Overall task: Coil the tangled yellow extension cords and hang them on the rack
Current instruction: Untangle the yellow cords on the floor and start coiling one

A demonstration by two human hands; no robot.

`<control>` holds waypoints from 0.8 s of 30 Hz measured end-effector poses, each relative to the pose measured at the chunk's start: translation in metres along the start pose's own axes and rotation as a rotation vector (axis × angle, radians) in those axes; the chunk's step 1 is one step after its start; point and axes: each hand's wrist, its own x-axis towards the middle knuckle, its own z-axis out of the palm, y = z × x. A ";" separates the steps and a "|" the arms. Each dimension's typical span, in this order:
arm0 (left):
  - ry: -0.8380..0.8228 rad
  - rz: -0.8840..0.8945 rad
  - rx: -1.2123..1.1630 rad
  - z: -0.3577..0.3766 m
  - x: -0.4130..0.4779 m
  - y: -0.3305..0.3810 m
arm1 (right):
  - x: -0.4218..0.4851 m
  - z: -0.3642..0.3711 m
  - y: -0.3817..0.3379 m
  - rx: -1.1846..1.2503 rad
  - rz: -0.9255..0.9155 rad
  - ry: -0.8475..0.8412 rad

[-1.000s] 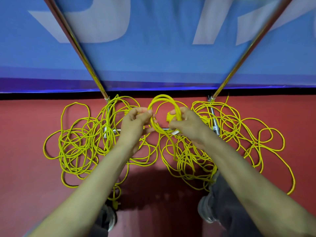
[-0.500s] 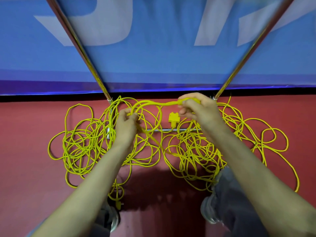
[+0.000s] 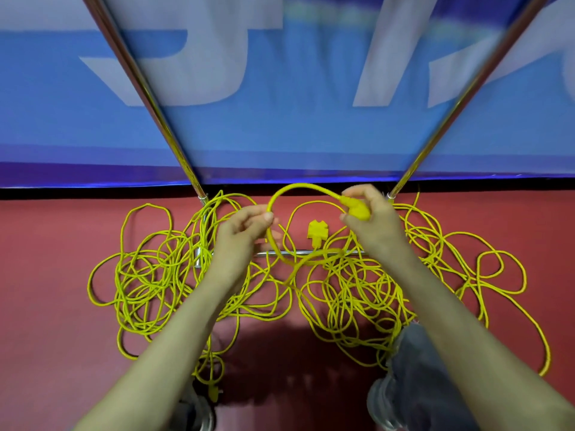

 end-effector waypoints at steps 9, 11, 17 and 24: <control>-0.148 0.574 0.584 -0.002 -0.003 -0.008 | -0.012 0.023 -0.009 -0.097 -0.110 -0.365; -0.149 0.478 0.541 -0.005 -0.001 -0.013 | -0.013 0.023 -0.015 0.001 -0.129 -0.303; -0.312 0.028 0.596 -0.020 0.006 -0.050 | -0.012 0.001 -0.037 0.507 0.044 -0.217; -0.592 -0.200 0.601 -0.011 -0.009 -0.078 | -0.016 -0.020 -0.050 0.634 0.023 -0.156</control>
